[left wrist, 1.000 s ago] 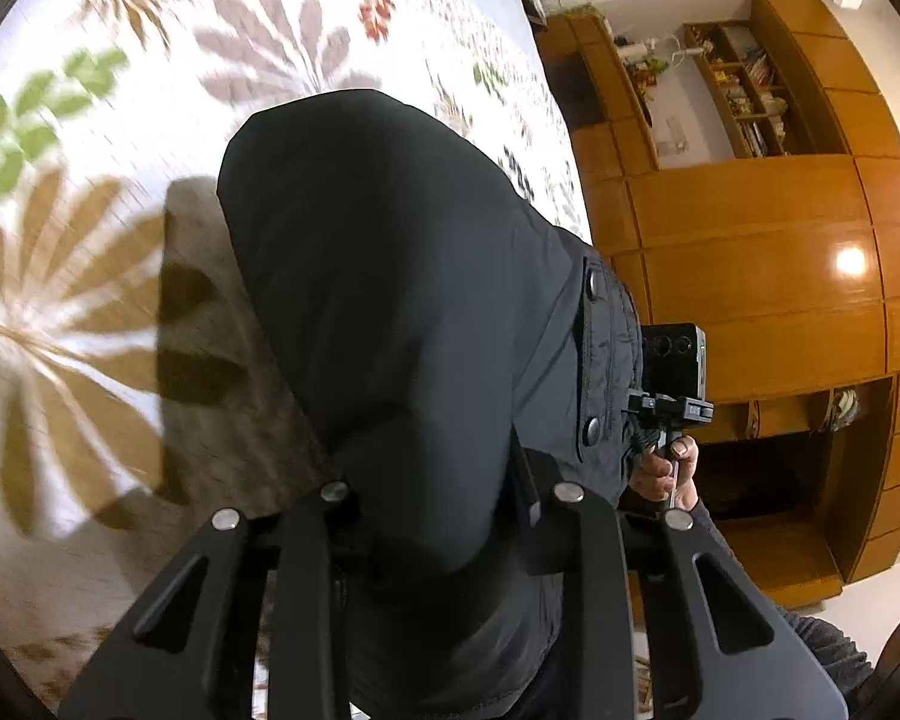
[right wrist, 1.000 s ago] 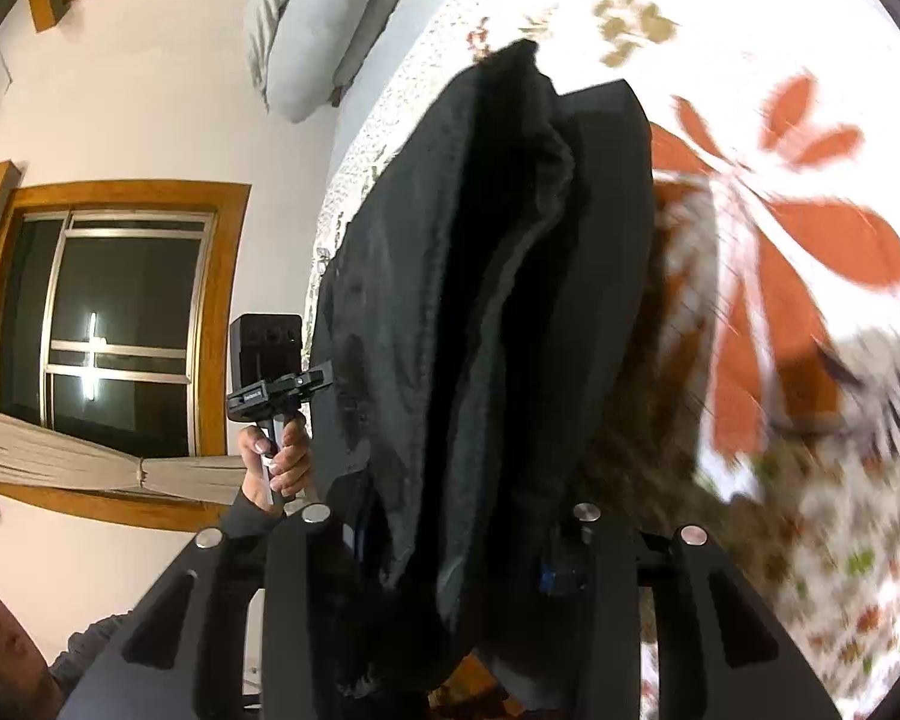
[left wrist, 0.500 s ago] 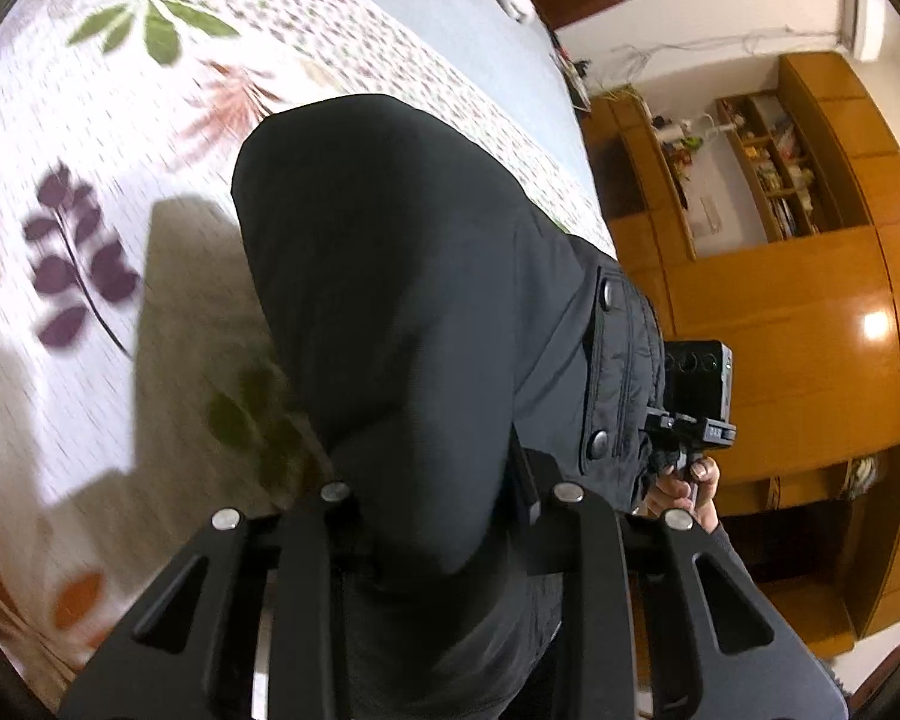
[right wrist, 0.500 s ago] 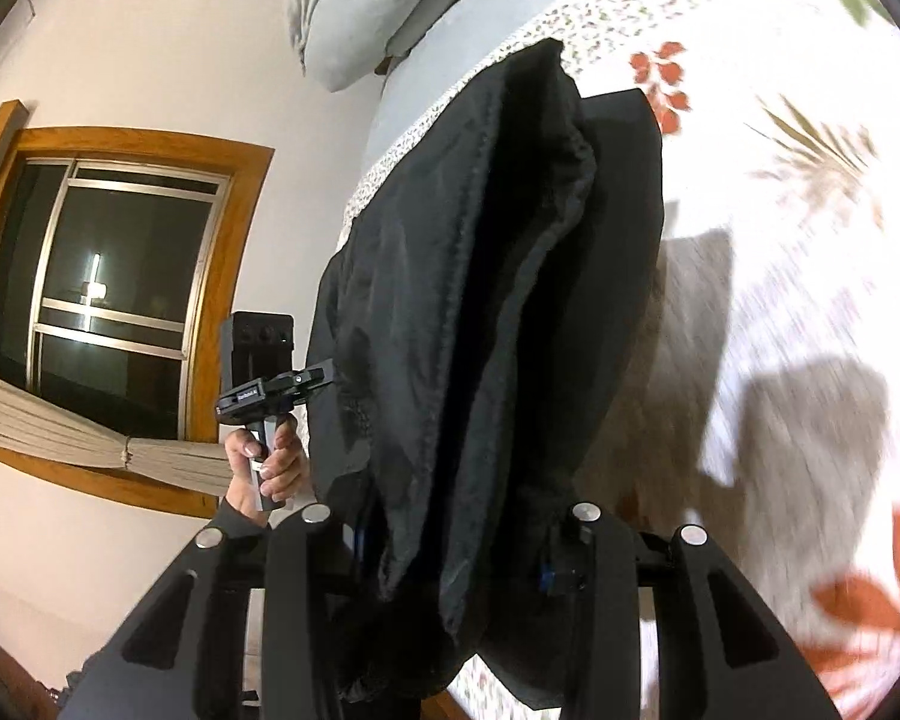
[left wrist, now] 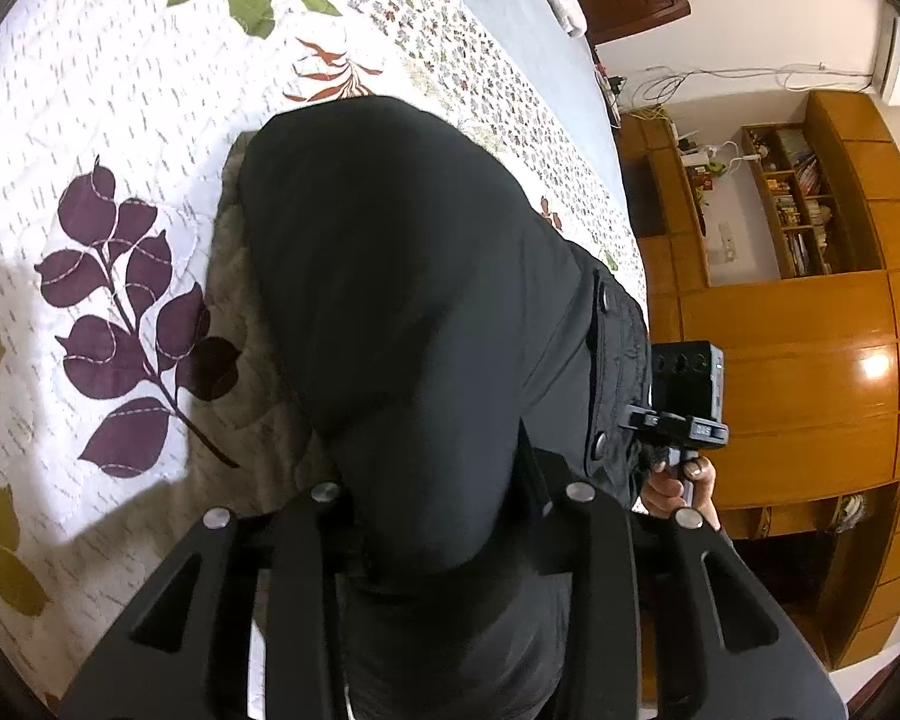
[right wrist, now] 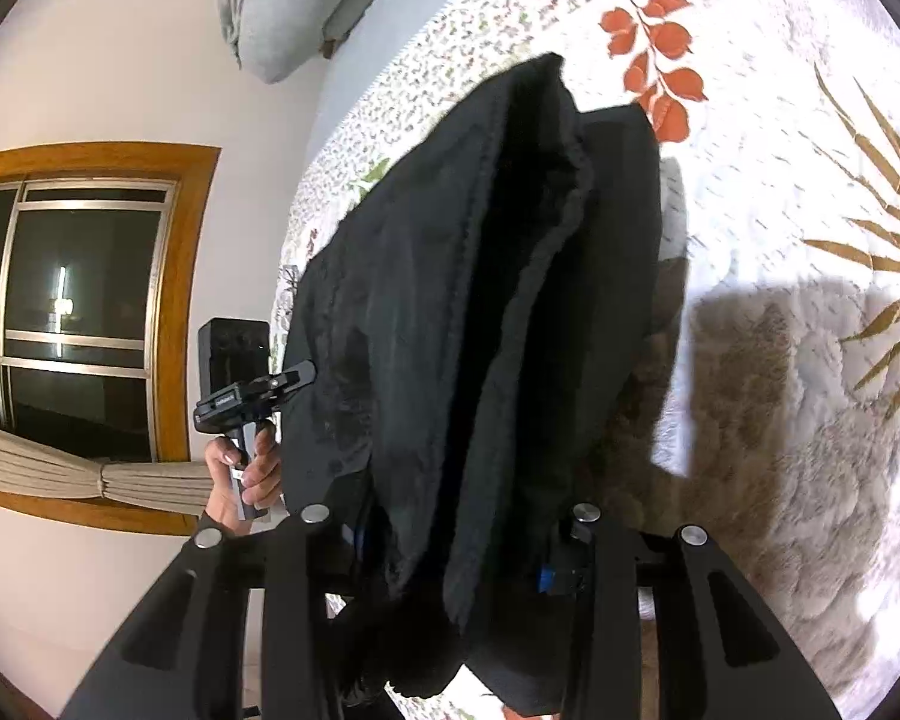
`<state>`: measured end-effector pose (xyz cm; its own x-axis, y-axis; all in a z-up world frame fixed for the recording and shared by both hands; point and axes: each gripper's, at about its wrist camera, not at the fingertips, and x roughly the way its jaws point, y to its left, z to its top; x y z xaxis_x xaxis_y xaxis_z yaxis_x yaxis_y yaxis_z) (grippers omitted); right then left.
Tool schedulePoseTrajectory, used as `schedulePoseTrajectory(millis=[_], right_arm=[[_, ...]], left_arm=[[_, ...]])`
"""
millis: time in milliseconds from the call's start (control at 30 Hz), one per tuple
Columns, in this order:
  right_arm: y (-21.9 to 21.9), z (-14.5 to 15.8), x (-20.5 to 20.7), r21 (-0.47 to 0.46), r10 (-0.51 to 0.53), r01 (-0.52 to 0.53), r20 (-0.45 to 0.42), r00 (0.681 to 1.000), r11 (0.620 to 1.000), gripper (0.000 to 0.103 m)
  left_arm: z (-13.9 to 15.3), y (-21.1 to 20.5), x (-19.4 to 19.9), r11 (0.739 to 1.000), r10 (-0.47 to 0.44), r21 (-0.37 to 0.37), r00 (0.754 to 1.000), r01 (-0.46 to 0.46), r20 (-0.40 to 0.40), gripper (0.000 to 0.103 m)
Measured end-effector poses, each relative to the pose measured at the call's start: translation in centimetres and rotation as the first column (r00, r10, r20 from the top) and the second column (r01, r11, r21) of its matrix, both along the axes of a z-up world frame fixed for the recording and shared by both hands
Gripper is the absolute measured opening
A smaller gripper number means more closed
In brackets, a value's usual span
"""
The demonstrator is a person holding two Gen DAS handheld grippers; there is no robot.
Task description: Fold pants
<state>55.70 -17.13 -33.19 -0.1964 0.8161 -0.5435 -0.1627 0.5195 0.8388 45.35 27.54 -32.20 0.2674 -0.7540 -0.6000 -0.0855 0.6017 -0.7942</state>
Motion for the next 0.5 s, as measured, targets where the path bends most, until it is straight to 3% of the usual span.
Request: schedulePoseTrajectory(millis=[67, 200, 267, 400, 467, 500], right_arm=[[0.6, -0.3, -0.2, -0.019, -0.007, 0.007, -0.008, 1.000, 1.000, 0.046], [0.6, -1.1, 0.0, -0.053, -0.025, 0.025, 0.002, 1.000, 0.998, 0.065], [-0.1, -0.6, -0.3, -0.051, -0.042, 0.043, 0.007, 0.999, 0.998, 0.066], [-2.8, 2.0, -0.8, -0.071, -0.101, 0.106, 0.074, 0.992, 0.992, 0.069], [-3.9, 3.9, -1.8, -0.080, -0.105, 0.115, 0.126, 0.986, 0.990, 0.070], [-4.4, 4.6, -2.4, -0.065, -0.102, 0.112, 0.137, 0.985, 0.992, 0.071]], left_arm=[[-0.2, -0.2, -0.2, 1.000, 0.000, 0.004, 1.000, 0.000, -0.004, 0.038], [-0.6, -0.2, -0.6, 0.999, 0.022, 0.025, 1.000, -0.022, -0.014, 0.049], [-0.3, 0.0, -0.9, 0.999, 0.031, 0.038, 0.999, -0.031, -0.007, 0.052], [2.9, 1.0, -2.8, 0.987, 0.069, 0.142, 0.995, -0.078, 0.068, 0.061], [4.7, 0.8, -4.0, 0.969, 0.070, 0.227, 0.990, -0.097, 0.123, 0.079], [5.4, 0.5, -5.0, 0.955, 0.059, 0.279, 0.987, -0.099, 0.149, 0.079]])
